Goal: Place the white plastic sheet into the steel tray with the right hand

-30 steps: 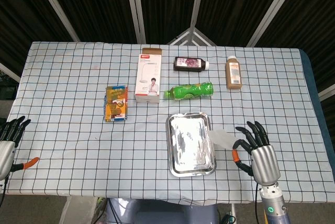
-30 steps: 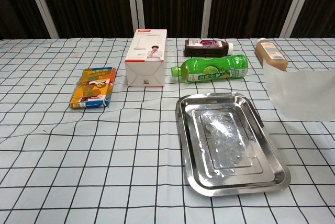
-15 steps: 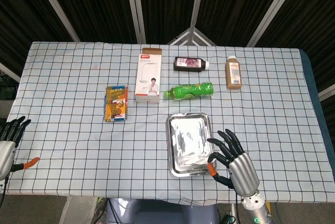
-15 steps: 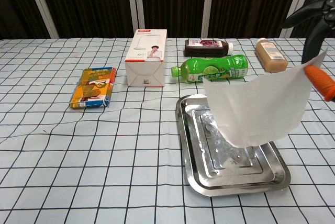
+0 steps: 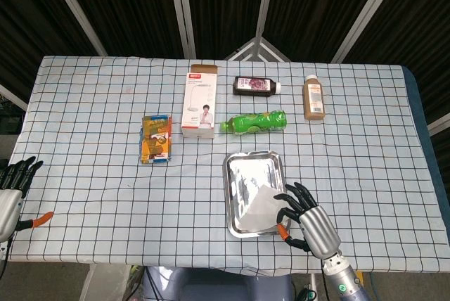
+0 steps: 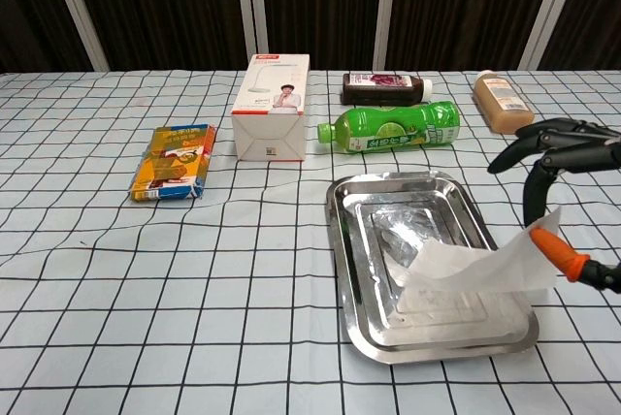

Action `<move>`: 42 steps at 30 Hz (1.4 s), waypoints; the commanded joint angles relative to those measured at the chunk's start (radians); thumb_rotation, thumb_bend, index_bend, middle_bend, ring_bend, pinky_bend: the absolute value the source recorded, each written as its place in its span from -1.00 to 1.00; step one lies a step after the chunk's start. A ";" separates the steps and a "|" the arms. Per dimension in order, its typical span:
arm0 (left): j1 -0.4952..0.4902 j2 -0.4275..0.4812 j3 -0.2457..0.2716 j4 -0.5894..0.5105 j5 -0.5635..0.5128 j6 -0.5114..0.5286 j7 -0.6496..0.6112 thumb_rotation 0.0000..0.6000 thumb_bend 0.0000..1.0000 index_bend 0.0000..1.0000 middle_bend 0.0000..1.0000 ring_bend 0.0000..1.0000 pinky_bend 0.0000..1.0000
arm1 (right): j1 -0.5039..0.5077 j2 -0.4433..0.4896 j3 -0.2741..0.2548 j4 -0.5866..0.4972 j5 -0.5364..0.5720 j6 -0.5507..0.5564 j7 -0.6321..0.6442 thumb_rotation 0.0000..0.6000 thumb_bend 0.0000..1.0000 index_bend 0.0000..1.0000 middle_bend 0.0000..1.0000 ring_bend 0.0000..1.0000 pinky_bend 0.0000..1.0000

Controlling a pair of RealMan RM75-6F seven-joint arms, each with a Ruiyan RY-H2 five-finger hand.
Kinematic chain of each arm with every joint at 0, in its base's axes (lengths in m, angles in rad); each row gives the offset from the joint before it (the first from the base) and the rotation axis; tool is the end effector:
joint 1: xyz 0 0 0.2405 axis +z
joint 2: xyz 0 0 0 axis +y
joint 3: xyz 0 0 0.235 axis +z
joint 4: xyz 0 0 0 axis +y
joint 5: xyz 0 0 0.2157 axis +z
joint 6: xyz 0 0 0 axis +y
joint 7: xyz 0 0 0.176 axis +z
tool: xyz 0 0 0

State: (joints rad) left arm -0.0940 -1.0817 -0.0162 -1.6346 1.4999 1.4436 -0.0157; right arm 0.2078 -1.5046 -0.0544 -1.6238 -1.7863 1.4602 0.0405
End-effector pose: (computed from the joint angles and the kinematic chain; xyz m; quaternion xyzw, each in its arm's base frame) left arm -0.2975 0.2068 0.1417 -0.6090 -0.4067 -0.3695 0.5721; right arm -0.1639 -0.1960 0.0115 0.6322 -0.4279 0.5486 0.3408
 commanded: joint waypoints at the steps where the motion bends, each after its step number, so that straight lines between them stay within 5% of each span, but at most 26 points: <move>1: 0.000 0.000 0.000 0.000 0.000 0.000 0.000 1.00 -1.00 -1.00 -1.00 -1.00 -1.00 | 0.002 0.009 -0.006 0.013 0.017 -0.018 0.005 1.00 0.04 0.44 -0.42 -0.76 -0.83; 21: -0.001 -0.001 -0.001 -0.004 -0.006 -0.002 0.001 1.00 -1.00 -1.00 -1.00 -1.00 -1.00 | 0.070 0.000 -0.042 0.194 -0.076 -0.070 0.004 1.00 0.04 0.52 -0.39 -0.76 -0.83; 33: -0.002 -0.002 -0.005 -0.004 -0.017 -0.007 0.004 1.00 -1.00 -1.00 -1.00 -1.00 -1.00 | 0.139 -0.054 -0.002 0.183 -0.088 -0.109 -0.012 1.00 0.04 0.52 -0.39 -0.76 -0.83; 42: -0.004 -0.001 -0.005 -0.003 -0.019 -0.013 -0.002 1.00 -1.00 -1.00 -1.00 -1.00 -1.00 | 0.143 -0.057 -0.022 0.151 -0.106 -0.097 -0.031 1.00 0.04 0.52 -0.39 -0.76 -0.83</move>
State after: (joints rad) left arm -0.0983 -1.0823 -0.0214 -1.6376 1.4808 1.4304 -0.0180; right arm 0.3514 -1.5615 -0.0745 -1.4715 -1.8907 1.3613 0.0109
